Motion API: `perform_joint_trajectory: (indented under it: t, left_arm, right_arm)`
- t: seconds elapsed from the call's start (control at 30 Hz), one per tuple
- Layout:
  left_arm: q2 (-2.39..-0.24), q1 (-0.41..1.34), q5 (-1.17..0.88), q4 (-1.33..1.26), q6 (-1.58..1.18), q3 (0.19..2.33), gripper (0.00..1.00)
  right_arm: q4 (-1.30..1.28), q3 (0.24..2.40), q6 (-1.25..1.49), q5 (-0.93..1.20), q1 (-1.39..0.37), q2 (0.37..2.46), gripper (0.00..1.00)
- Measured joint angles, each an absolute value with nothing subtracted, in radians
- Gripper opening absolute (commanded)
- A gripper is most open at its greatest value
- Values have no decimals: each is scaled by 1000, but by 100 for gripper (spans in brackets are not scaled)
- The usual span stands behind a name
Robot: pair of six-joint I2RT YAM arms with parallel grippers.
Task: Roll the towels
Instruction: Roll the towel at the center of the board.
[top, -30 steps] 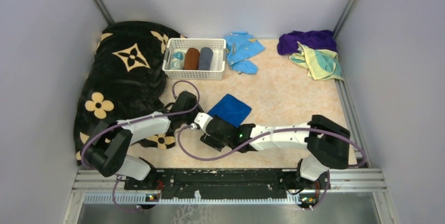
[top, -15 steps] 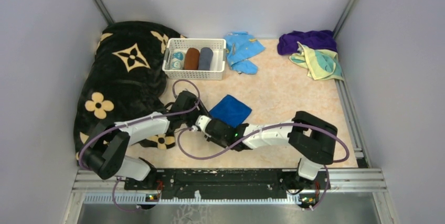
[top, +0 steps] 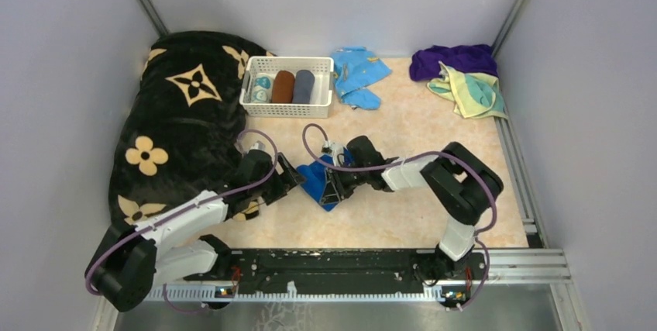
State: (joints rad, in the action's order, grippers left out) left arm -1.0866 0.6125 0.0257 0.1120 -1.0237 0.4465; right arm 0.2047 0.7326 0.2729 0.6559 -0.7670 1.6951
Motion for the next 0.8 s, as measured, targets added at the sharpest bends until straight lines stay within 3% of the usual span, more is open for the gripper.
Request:
perform_joint_trajectory:
  t: [0.27,0.47,0.63,0.8]
  left_arm:
    - [-1167,612,-16,-11,-1043,417,79]
    - [-1335,612,-38,-79,-1047,481,65]
    - [-1402,612,-58,-117,-1058,510,62]
    - [-1420,613,-61,-120,-1060,522,61]
  right_arm:
    - [424,704,503,888,-674,1856,26]
    - [408,700,525,873,-671,1845,41]
    - [227,699,447,703,-692,1691,61]
    - [9,710,331,358,-802,1471,66]
